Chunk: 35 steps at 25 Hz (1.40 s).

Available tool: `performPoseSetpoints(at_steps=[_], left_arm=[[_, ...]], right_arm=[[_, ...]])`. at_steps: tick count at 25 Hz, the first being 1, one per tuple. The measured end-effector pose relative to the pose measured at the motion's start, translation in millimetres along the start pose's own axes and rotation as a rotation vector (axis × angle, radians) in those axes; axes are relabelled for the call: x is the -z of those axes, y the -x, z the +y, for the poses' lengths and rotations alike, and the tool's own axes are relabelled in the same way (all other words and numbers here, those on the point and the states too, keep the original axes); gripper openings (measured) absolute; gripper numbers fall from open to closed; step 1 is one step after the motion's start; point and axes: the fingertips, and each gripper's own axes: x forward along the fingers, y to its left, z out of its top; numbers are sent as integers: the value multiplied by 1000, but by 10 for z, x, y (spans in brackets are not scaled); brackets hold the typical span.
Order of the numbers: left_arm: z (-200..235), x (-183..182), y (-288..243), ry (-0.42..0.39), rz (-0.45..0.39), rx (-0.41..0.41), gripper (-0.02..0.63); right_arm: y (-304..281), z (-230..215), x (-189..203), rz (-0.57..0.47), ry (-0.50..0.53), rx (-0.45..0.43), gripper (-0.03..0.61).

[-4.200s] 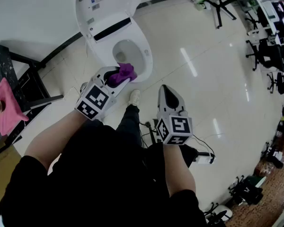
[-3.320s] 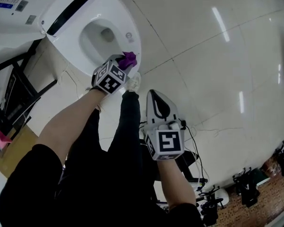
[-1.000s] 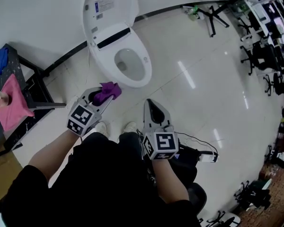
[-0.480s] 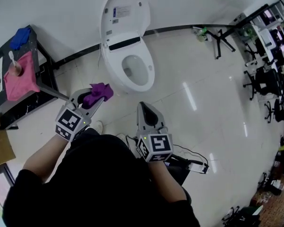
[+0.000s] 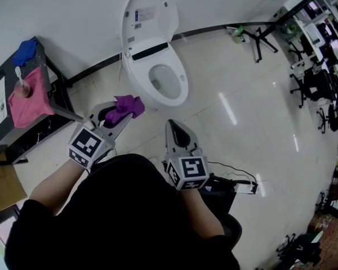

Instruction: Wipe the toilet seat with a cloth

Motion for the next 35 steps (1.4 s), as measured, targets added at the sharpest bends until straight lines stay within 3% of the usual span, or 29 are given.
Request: performPoseSetpoints(at_steps=[4,9,35], left_arm=[[23,-34,55,18,-22,11,100],[-19,-77,65,-16,-39,26,100],[10,-110,148,2,-60,-6,100]], right_arm=[[-2,76,-36,-6,0,35,17],[48,47,-117,-17,5,56,17],[68,143,-226,-33,55,45,14]])
